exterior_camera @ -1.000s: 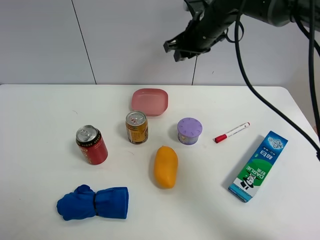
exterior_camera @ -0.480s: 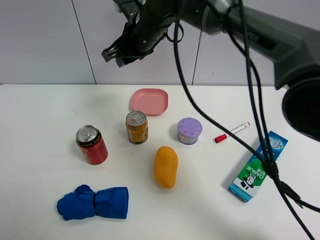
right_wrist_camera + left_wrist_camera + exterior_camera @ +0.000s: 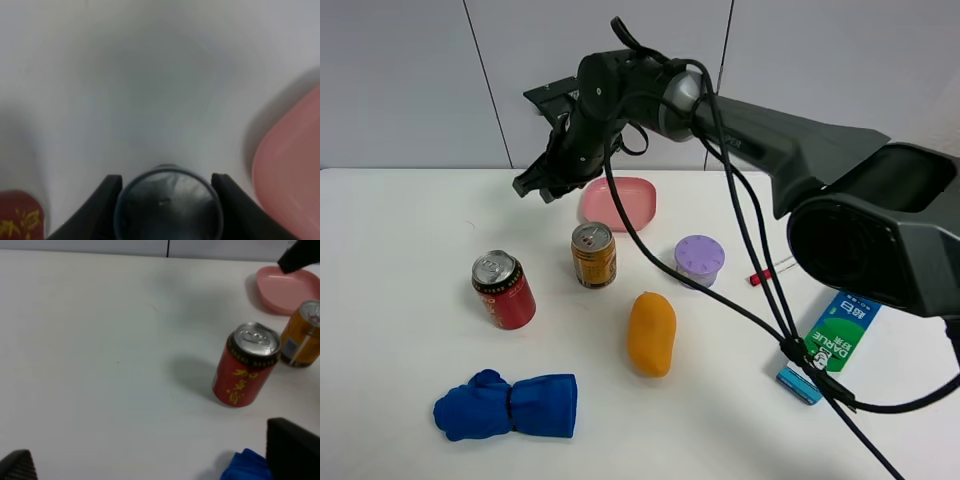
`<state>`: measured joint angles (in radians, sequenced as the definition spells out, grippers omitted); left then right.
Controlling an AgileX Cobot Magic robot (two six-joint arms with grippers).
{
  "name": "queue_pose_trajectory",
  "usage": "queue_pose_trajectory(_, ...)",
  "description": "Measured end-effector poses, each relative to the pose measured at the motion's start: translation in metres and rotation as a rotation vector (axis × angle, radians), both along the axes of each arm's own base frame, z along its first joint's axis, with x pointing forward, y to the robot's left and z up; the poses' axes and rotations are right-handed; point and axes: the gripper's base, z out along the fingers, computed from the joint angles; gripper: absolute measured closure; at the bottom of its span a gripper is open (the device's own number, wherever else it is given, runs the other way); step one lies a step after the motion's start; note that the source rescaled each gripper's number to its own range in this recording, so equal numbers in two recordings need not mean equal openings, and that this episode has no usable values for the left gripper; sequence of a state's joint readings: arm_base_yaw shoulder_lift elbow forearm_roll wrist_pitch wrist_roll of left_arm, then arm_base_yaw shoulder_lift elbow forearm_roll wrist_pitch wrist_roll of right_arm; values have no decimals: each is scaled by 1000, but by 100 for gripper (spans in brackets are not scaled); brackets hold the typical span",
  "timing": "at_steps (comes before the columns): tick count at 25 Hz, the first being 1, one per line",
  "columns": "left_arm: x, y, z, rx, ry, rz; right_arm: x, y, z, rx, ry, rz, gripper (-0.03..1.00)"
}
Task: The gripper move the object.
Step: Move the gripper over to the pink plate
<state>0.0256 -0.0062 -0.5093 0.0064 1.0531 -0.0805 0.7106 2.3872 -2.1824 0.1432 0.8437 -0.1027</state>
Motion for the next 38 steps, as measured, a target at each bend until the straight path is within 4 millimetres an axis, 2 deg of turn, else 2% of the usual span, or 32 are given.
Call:
queue_pose_trajectory(7,0,0,0,0,0,0,8,4,-10,36,-53,-25,97)
queue_pose_trajectory(10,0,0,0,0,0,0,14,-1,-12,17,-67,-109,97)
queue_pose_trajectory(14,0,0,0,0,0,0,32,-24,-12,7,-67,-243,97)
queue_pose_trajectory(19,0,0,0,0,0,0,51,-53,-14,-10,-49,-323,97)
queue_pose_trajectory(25,0,0,0,0,0,0,63,-72,-15,-17,-41,-367,97)
queue_pose_trajectory(28,0,0,0,0,0,0,65,-75,-27,-40,-11,-375,97)
queue_pose_trajectory(34,0,0,0,0,0,0,66,-75,-70,-56,96,-393,97)
queue_pose_trajectory(38,0,0,0,0,0,0,67,-73,-85,-53,116,-397,97)
